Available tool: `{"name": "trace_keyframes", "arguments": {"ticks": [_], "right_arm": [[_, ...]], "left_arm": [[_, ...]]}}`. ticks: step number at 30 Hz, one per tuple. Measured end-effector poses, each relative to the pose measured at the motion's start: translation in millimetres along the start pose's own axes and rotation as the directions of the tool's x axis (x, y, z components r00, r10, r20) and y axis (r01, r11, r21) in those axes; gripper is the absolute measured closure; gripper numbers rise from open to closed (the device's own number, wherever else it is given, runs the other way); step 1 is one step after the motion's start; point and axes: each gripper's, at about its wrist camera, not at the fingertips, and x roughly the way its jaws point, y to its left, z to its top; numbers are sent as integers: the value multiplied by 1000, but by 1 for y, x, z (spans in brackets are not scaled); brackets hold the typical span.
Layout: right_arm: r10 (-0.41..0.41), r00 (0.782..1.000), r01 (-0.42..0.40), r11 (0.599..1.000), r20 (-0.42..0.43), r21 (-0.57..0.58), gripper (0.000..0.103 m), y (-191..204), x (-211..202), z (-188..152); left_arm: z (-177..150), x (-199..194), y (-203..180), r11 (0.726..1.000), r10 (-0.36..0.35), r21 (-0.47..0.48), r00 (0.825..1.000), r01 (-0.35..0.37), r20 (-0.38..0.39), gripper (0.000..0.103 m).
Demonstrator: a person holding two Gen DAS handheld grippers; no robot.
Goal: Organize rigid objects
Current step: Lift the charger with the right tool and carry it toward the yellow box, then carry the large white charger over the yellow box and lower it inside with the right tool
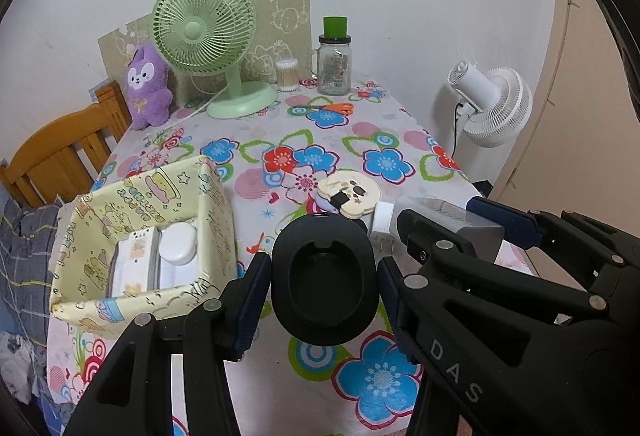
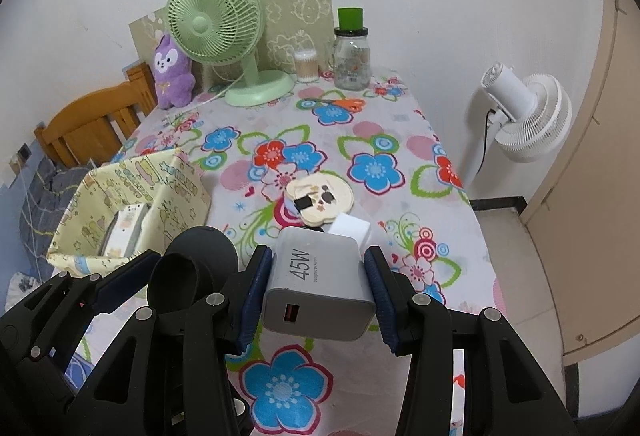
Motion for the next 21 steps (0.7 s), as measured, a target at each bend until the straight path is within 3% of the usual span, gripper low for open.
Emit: {"name": "trace_keyframes", "arguments": {"ticks": [21], "right_arm": [[20,1000,-19,999,16,-27,52,34,-1,22]], "left_arm": [[14,-8,34,999,36,-7,999,-36,7,46]]}}
